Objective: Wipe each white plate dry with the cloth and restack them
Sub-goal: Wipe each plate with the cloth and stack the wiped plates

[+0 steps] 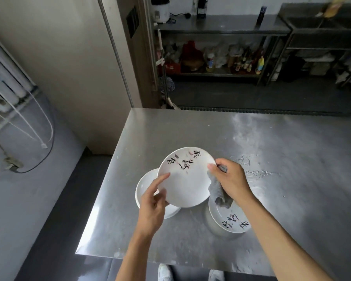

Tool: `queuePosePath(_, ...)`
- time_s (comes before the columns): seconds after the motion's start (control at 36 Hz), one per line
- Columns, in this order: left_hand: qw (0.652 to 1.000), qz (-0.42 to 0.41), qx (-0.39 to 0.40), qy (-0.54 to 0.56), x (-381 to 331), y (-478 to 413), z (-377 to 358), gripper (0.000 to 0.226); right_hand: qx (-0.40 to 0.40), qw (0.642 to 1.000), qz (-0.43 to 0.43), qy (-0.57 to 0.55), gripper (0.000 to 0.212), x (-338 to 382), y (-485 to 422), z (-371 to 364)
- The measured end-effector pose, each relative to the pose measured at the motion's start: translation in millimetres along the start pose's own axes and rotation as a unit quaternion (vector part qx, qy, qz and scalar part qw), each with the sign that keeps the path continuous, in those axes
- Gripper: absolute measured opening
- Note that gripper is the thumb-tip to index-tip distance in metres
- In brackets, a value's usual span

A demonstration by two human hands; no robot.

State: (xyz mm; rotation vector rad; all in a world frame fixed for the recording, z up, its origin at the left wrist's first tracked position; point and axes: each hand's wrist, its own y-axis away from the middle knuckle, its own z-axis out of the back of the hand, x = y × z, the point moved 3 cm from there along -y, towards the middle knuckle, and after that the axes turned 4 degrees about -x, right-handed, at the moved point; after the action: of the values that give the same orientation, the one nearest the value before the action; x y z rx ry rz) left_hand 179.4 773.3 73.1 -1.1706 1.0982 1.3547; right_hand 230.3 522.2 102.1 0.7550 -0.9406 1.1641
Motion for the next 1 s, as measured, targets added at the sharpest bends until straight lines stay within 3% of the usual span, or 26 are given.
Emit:
queuePosePath(0.08, 0.998, 0.048, 0.022, 0.030, 1, 2, -26, 0.073, -0.002, 0.998, -0.057, 0.018, 0.006, -23, 1, 20)
queuePosePath(0.36, 0.983, 0.157, 0.090, 0.016, 40, 7, -121, 0.067, -0.049, 0.973, -0.193, 0.121, 0.003, -110, 22, 85)
queuePosePath(0.61, 0.938, 0.307, 0.161, -0.031, 89, 1, -170, 0.061, -0.033, 0.938, -0.305, 0.163, 0.016, -178, 37, 98)
queuePosePath(0.89, 0.911, 0.353, 0.192, -0.094, 128, -21, -178, 0.071, -0.014, 0.922, -0.367, 0.123, 0.018, -214, 41, 87)
queuePosePath(1.0, 0.914, 0.325, 0.195, -0.142, 128, -28, -184, 0.073, -0.004, 0.923, -0.362, 0.129, 0.017, -222, 37, 83)
